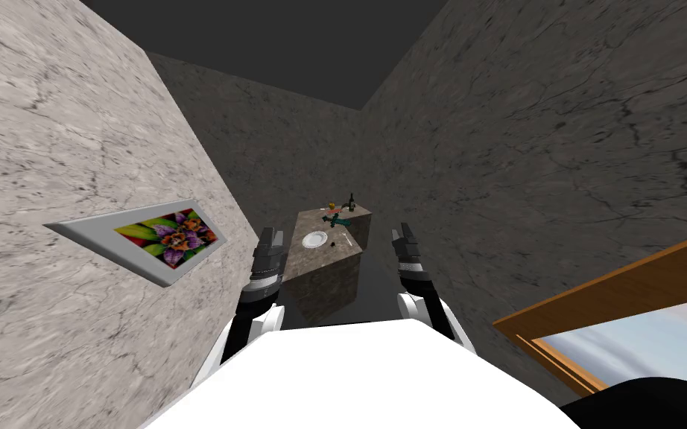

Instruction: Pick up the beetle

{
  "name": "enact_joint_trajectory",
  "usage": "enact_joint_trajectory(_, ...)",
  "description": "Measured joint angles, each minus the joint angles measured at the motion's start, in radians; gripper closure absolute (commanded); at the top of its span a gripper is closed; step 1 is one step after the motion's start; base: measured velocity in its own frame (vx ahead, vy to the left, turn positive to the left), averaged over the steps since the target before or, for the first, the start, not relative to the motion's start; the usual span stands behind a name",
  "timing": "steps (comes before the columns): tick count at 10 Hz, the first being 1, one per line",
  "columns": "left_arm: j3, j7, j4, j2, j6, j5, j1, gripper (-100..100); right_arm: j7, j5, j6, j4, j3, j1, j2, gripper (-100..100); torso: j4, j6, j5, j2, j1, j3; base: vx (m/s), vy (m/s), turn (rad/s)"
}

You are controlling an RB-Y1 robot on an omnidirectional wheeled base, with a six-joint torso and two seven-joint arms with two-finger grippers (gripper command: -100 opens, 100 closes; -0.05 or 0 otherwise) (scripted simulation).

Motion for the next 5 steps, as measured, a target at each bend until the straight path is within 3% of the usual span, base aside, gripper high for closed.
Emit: enact_joint_trajectory(5, -0.014, 0.009, 0.039, 0.097, 0.062, -0.010, -0.019, -100, 0.000, 0.000, 0.000, 0.000, 0.000, 0.000, 0.000, 0, 0.000, 0.000, 0.000, -0.001, -0.001, 0.000, 0.006, -0.022, -0.074)
